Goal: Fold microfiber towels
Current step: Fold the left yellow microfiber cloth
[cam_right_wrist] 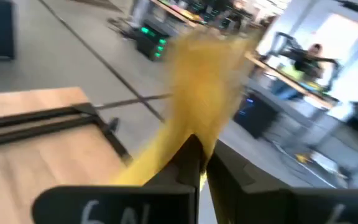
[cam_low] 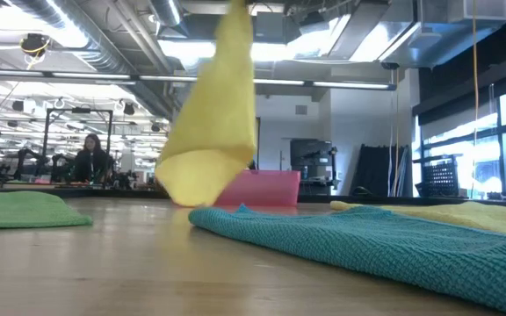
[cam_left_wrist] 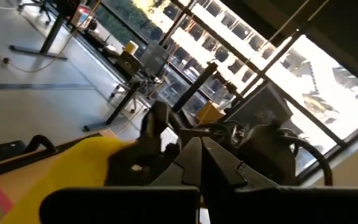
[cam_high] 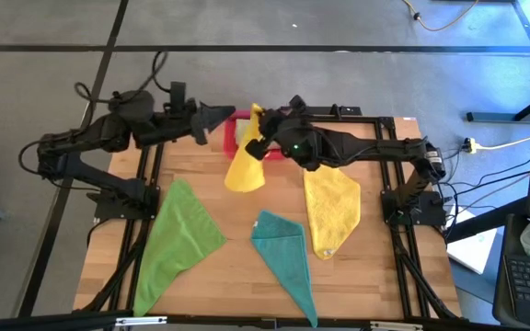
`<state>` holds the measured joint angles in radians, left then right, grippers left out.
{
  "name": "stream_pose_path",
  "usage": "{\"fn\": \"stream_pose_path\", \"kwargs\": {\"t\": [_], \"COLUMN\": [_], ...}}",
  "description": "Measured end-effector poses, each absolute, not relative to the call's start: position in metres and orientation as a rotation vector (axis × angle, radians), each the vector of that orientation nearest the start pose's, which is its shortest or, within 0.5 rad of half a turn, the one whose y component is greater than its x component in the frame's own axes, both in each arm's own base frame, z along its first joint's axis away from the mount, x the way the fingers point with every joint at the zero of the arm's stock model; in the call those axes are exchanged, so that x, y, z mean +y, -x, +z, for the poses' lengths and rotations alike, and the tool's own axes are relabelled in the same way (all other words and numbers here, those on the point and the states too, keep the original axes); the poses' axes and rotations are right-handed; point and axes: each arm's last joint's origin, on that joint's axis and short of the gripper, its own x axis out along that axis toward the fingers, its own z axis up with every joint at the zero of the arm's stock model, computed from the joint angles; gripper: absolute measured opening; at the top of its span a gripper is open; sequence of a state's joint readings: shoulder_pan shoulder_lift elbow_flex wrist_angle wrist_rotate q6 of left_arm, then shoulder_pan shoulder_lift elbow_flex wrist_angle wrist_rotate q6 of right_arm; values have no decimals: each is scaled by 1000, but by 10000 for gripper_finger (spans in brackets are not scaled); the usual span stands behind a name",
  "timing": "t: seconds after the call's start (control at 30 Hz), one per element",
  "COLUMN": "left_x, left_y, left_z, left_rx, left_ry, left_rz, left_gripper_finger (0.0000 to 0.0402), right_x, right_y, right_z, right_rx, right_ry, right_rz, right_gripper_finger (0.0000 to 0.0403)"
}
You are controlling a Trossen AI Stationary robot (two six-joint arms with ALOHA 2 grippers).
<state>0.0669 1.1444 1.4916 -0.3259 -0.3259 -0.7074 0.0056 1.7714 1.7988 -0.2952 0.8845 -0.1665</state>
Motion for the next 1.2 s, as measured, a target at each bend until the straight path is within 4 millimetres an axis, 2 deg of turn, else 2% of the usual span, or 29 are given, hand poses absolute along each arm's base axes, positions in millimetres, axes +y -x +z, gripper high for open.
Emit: {"fn": "stream_pose_path", "kwargs": {"t": [0.13, 0.27, 0.43, 0.57, 0.73, 0.93, 1.2], "left_x": [20, 16, 15, 13, -1, -18, -17], "left_y": [-219, -221, -227, -226, -227, -234, -235], "left_z": [475, 474, 471, 473, 471, 461, 458], "left_rx": [-66, -47, -20, 9, 73, 204, 273], "left_ry": [691, 701, 646, 466, 154, -318, -514], "left_rz": [381, 366, 353, 298, 236, 211, 344], "left_gripper_finger": [0, 0, 0, 0, 5, 49, 160], "right_x": [-19, -19, -15, -14, -14, -13, -13], "right_y": [-382, -380, -380, -381, -380, -381, -380], "right_z": [420, 422, 426, 423, 420, 420, 417], "right_rx": [335, 329, 312, 326, 350, 349, 363], "right_ry": [285, 274, 257, 253, 258, 250, 207], "right_rz": [-889, -791, -665, -618, -612, -578, -565], "right_gripper_finger": [20, 6, 14, 9, 8, 14, 13]}}
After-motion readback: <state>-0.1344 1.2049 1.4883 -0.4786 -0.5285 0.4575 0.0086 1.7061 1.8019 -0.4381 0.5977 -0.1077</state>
